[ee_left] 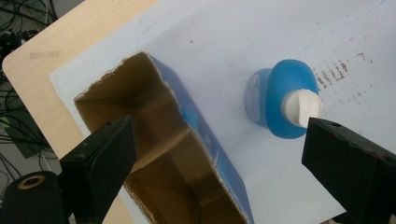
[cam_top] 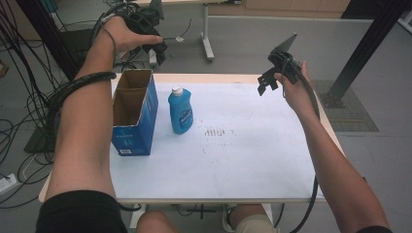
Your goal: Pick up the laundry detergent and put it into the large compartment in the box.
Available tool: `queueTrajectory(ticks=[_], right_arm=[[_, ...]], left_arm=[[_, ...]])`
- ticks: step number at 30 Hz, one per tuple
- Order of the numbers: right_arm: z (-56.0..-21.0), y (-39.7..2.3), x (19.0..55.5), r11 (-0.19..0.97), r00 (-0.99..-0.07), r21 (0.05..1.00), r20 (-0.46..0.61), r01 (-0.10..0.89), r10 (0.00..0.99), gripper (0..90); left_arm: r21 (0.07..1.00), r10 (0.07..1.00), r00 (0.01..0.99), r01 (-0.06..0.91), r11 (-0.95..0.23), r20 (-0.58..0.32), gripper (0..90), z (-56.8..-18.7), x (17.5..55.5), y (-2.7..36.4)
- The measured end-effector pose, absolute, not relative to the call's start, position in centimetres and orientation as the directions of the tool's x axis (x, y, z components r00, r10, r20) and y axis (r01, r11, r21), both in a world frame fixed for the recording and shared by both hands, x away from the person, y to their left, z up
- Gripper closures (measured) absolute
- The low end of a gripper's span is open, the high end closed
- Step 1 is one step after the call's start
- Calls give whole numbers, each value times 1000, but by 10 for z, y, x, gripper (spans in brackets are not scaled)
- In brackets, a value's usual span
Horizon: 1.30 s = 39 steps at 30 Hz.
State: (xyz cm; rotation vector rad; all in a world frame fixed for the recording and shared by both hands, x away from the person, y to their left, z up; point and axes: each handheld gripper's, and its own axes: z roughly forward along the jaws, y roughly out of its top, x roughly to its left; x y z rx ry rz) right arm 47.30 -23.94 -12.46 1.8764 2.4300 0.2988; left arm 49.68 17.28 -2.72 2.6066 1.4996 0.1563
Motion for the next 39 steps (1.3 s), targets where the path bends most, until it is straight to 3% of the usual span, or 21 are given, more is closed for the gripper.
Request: queueTrajectory(ticks=[23, 39], right_arm=[[-124, -245, 472, 229, -247, 184, 82, 956, 966, 67], [-123, -254, 470, 214, -233, 182, 90, 960, 968, 67]], left_arm=[[144, 784, 620, 775, -616, 13, 105, -32, 497, 135], [123, 763, 646, 756, -643, 18, 104, -46, 501, 113]])
